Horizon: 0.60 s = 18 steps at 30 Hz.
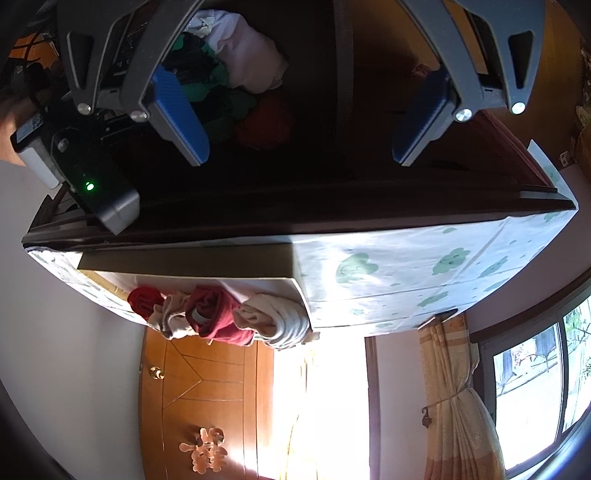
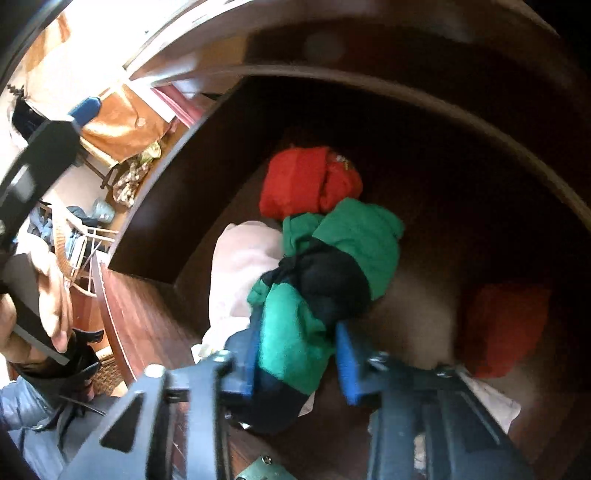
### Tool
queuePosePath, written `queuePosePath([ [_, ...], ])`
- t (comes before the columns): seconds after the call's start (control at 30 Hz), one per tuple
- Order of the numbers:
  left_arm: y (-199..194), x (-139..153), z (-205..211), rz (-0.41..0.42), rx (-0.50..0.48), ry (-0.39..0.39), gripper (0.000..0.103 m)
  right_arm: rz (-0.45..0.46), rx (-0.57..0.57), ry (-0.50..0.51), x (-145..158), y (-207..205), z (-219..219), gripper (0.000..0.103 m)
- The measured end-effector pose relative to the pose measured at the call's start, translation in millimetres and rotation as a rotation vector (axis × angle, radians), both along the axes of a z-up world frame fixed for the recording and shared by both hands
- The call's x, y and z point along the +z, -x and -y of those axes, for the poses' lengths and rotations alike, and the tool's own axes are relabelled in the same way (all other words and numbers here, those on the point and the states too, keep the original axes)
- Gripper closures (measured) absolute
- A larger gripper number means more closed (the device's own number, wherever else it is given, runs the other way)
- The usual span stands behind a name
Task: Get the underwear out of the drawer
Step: 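Lower the right tool onto the green-black sock while the left tool moves over the pink underwear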
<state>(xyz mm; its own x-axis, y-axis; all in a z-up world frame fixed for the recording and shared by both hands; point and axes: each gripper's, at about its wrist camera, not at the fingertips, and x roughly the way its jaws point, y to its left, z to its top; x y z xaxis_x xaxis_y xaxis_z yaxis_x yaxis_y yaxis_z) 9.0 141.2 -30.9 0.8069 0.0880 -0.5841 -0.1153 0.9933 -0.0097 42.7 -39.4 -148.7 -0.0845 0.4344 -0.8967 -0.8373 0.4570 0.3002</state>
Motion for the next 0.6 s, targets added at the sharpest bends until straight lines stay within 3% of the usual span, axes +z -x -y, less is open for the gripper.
queuePosePath([
  [0.27,-1.0,-1.7,3.7,-0.007,-0.005,0.009,0.002,0.109,-0.076,-0.102,25.7,-6.2,46.3,0.079],
  [0.47,-3.4,-8.7,21.0,-0.058,-0.057,-0.023,0.002,0.242,-0.074,-0.015,30.2,-3.8,51.0,0.079],
  [0.6,-6.9,-14.5,30.5,-0.13,-0.112,0.015,0.003,0.237,-0.059,0.005,27.6,-22.5,55.7,0.079],
])
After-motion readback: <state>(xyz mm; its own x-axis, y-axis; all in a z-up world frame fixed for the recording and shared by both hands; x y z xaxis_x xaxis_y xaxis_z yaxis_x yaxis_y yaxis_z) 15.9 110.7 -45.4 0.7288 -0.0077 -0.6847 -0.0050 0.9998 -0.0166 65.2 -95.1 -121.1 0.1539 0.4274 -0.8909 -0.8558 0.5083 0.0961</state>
